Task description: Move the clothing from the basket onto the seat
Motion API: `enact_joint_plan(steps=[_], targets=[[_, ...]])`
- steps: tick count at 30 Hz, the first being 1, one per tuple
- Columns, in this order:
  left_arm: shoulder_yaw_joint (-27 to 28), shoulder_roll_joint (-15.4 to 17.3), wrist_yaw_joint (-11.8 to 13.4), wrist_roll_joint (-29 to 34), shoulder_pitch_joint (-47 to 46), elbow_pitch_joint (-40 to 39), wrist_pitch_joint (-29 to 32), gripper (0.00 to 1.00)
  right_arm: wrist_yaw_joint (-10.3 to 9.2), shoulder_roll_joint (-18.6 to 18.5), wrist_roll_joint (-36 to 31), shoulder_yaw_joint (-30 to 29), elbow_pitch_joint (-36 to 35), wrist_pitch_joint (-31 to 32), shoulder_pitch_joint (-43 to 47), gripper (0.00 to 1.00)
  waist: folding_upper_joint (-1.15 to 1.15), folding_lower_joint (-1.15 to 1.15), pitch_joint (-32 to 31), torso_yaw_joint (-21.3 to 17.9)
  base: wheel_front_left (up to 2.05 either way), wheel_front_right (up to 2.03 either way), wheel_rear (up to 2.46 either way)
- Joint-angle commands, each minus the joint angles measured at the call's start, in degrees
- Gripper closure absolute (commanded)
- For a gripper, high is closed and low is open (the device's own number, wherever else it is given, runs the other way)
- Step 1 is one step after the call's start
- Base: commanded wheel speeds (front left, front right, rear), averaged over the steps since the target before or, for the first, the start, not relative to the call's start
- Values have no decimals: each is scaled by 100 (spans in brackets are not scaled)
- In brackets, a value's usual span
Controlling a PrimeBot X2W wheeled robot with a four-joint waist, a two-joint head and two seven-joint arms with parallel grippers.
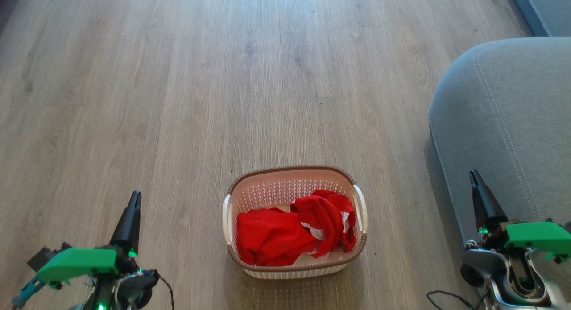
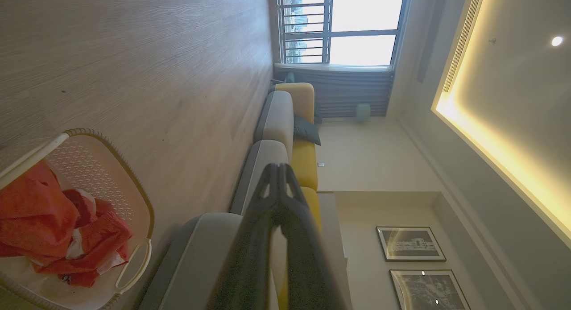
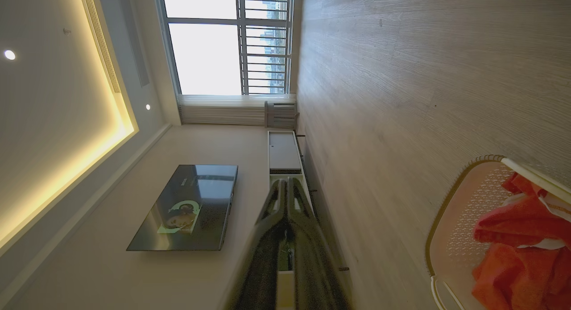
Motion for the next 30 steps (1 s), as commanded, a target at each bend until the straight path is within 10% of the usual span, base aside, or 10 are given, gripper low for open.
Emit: enact_joint_plan(steps=[1, 24, 25, 30], targets=[[195, 45, -9, -37, -270, -194, 42, 100, 3, -23, 35, 101, -222, 21, -103, 100, 0, 0, 0, 0, 0, 0, 0], [195, 45, -9, -37, -270, -194, 42, 100, 3, -23, 35, 101, -222, 21, -103, 100, 0, 0, 0, 0, 0, 0, 0], [195, 45, -9, -37, -270, -194, 42, 0, 3, -23, 35, 101, -222, 21, -103, 0, 0, 0, 0, 0, 0, 0, 0], [-51, -29, 2, 6, 232, 378, -8, 0, 1, 59, -1, 30, 422, -1, 148, 0, 0, 0, 1, 0, 0, 0, 0]])
